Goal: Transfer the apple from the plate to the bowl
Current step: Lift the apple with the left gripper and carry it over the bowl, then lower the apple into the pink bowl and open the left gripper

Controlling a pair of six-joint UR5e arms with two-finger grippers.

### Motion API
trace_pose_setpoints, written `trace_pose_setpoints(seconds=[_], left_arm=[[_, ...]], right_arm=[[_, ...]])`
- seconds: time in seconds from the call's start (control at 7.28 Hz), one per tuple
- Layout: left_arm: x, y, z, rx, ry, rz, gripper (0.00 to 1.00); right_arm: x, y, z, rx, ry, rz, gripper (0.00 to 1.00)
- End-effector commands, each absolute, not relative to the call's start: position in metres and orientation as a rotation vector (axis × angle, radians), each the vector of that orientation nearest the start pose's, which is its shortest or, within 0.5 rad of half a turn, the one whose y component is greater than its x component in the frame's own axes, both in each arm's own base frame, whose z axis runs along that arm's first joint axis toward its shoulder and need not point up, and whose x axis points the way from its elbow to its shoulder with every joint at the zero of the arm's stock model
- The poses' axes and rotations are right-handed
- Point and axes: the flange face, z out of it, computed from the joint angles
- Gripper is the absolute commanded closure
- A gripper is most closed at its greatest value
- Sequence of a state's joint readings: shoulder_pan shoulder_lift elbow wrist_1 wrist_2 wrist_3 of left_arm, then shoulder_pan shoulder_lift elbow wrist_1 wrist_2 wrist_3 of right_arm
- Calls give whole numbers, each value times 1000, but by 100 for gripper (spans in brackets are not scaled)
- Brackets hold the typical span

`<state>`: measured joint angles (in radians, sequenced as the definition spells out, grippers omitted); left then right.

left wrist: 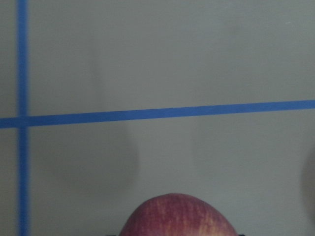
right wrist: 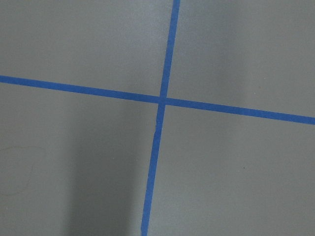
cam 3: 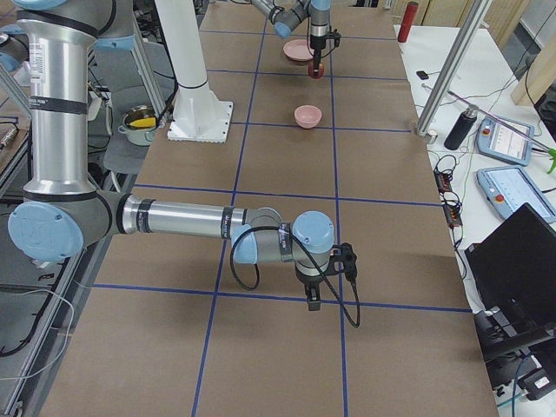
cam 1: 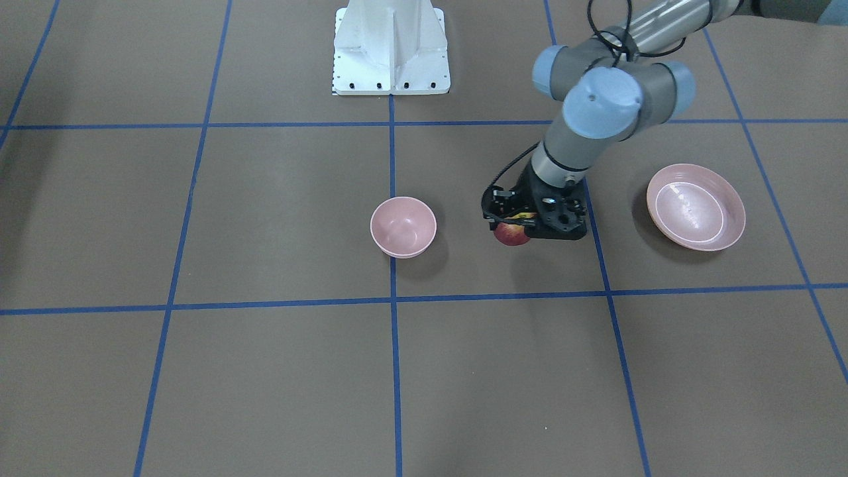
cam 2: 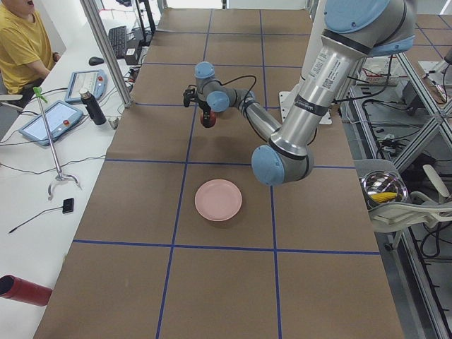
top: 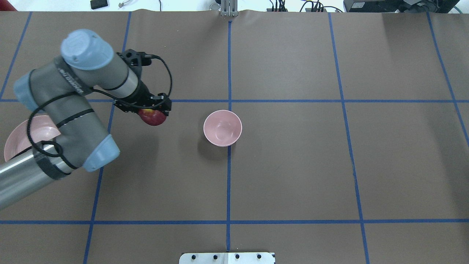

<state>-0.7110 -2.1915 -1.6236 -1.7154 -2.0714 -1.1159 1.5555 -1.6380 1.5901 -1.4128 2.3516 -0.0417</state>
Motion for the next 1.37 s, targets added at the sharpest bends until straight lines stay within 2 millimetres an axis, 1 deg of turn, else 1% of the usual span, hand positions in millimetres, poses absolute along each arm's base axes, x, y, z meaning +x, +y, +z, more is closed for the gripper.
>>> trace_pose_setpoints(seconds=[0.0, 0.14, 0.27, 0.41, 0.55, 0.69, 0.82, 0.96, 1.24], left_arm=[[529, -512, 174, -3, 926, -120, 99], [569, -501, 165, 25, 890, -125, 98], [588, -495, 162, 23, 882, -143, 98], [598, -485, 162, 15, 881, -125, 91], [603, -479, 162, 11, 881, -116, 80], [605, -476, 163, 9, 879, -110, 57], [605, -478, 165, 11, 876, -114, 15], [604, -480, 164, 39, 868, -134, 2], [606, -477, 165, 37, 865, -135, 2]], right_arm=[[55, -471, 665, 112, -781, -96, 0], [55, -471, 666, 111, -779, -96, 0], [55, -471, 666, 111, -779, -96, 0], [55, -470, 668, 107, -779, -94, 0], [55, -471, 668, 106, -781, -94, 0], [55, -471, 669, 105, -779, -93, 0], [55, -471, 669, 105, -781, -93, 0], [55, -471, 669, 105, -781, -93, 0], [55, -471, 670, 104, -779, -93, 0]])
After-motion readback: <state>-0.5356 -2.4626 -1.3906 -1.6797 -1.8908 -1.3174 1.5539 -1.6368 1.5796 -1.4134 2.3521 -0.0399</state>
